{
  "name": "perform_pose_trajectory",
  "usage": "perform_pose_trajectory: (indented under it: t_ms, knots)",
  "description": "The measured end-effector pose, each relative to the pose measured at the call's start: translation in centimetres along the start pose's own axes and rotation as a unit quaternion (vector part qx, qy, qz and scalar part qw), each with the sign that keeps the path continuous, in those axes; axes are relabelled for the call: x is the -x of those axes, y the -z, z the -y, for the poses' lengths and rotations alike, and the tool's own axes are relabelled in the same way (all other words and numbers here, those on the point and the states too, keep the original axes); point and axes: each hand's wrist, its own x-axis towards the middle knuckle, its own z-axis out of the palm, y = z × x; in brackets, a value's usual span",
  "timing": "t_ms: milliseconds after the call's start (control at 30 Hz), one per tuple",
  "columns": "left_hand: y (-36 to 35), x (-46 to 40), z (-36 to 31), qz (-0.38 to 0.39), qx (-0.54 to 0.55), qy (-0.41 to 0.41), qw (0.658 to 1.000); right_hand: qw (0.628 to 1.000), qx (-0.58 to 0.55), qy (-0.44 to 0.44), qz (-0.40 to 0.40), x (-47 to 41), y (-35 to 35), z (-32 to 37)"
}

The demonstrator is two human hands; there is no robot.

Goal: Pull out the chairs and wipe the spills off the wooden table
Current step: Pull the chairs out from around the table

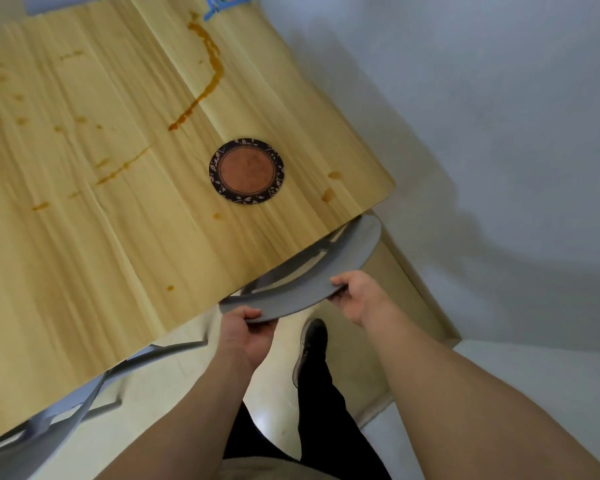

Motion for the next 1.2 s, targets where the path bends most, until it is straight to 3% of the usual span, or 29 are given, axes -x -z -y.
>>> perform_pose_trajectory:
  t_ms: [233, 567, 900, 1200]
  knots:
    - [-0.9, -3.1, 0.2, -0.078, -0.007, -0.039, 0.996, 0.985, 0.139, -0.096, 0.029, -5.0, 0.0, 2.7]
    - [-3.6, -2.2, 1.3, -0.185, 0.042, -0.073, 0.979, 0.978, 0.180, -0.101, -0.025, -7.6, -0.3, 6.7]
    - [-4.2, -1.7, 1.5, -0.215, 0.044, -0.079, 0.972, 0.978, 0.182, -0.098, -0.021, -7.4, -0.3, 9.0]
    - [-6.8, -1.9, 2.6, -0.303, 0.041, -0.101, 0.947, 0.971, 0.197, -0.129, 0.045, -9.1, 0.9, 10.7]
